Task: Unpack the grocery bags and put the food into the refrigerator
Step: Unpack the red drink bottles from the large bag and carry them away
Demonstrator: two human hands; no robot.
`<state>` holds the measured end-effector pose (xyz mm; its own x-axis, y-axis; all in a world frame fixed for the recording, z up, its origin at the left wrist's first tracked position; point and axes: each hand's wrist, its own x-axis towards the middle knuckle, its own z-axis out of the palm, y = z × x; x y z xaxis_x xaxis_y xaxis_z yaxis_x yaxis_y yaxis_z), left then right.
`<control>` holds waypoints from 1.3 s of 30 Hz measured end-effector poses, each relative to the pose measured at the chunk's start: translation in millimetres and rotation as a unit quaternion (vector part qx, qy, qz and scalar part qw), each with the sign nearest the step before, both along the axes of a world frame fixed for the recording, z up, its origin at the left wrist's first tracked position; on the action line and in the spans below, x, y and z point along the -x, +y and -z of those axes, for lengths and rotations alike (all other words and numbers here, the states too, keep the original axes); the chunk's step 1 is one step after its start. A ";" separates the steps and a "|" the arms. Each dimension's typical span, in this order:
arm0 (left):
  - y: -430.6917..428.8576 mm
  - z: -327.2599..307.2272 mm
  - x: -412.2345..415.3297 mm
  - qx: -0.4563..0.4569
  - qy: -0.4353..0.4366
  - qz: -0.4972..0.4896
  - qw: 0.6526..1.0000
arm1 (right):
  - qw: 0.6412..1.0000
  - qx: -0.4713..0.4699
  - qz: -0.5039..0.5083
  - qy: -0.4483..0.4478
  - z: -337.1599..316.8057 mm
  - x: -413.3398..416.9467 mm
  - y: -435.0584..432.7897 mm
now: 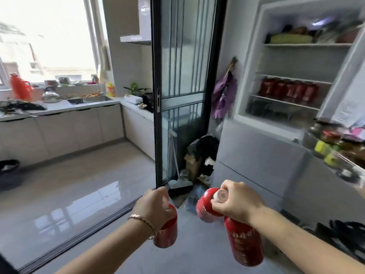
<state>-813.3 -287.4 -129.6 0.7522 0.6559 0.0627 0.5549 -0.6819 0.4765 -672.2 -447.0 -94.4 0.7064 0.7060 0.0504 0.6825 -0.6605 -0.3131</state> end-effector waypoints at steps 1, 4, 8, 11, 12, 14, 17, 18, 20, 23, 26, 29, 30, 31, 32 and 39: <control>4.4 -3.0 -29.6 -0.006 -0.012 0.013 1.000 | 1.000 -0.001 0.019 -0.007 -4.0 -23.2 0.2; 23.1 -10.1 -119.7 -0.010 -0.048 0.054 0.997 | 0.996 -0.009 0.082 -0.025 -14.8 -92.0 6.2; 55.3 -27.8 -238.5 -0.004 -0.102 0.120 0.988 | 0.989 -0.043 0.143 -0.019 -31.9 -182.9 27.5; 78.0 -50.2 -322.2 0.002 -0.117 0.175 0.978 | 0.982 -0.048 0.180 -0.024 -51.4 -247.6 49.7; 85.2 -58.5 -349.0 0.004 -0.118 0.196 0.974 | 0.980 -0.051 0.191 -0.028 -58.5 -269.4 57.0; 98.3 -74.9 -400.5 0.012 -0.125 0.231 0.965 | 0.975 -0.063 0.211 -0.028 -72.1 -312.2 69.9; 113.3 -100.3 -474.2 0.053 -0.138 0.256 0.955 | 0.966 -0.082 0.245 -0.023 -92.2 -375.3 85.5; 116.0 -108.6 -497.2 0.073 -0.142 0.261 0.952 | 0.963 -0.087 0.254 -0.024 -98.8 -395.4 88.9; 119.7 -120.7 -542.6 0.091 -0.149 0.277 0.945 | 0.958 -0.099 0.269 -0.029 -110.7 -435.2 93.9; 123.5 -131.7 -606.9 0.086 -0.168 0.293 0.938 | 0.951 -0.107 0.285 -0.050 -124.5 -496.7 99.5; 125.7 -136.5 -670.8 0.088 -0.201 0.297 0.929 | 0.943 -0.123 0.301 -0.073 -134.0 -563.8 103.2; 125.6 -142.1 -735.3 0.070 -0.204 0.315 0.924 | 0.938 -0.129 0.306 -0.096 -138.3 -634.0 104.0; 125.6 -145.1 -756.9 0.057 -0.203 0.321 0.923 | 0.938 -0.128 0.306 -0.103 -139.6 -657.3 103.9; 125.5 -148.9 -778.6 0.046 -0.203 0.327 0.922 | 0.937 -0.127 0.308 -0.109 -141.6 -679.8 104.0; 125.4 -153.1 -799.7 0.040 -0.204 0.332 0.920 | 0.936 -0.124 0.309 -0.113 -144.1 -701.5 104.3; 128.3 -176.5 -923.8 0.068 -0.260 0.317 0.910 | 0.931 -0.100 0.335 -0.106 -161.3 -803.2 109.9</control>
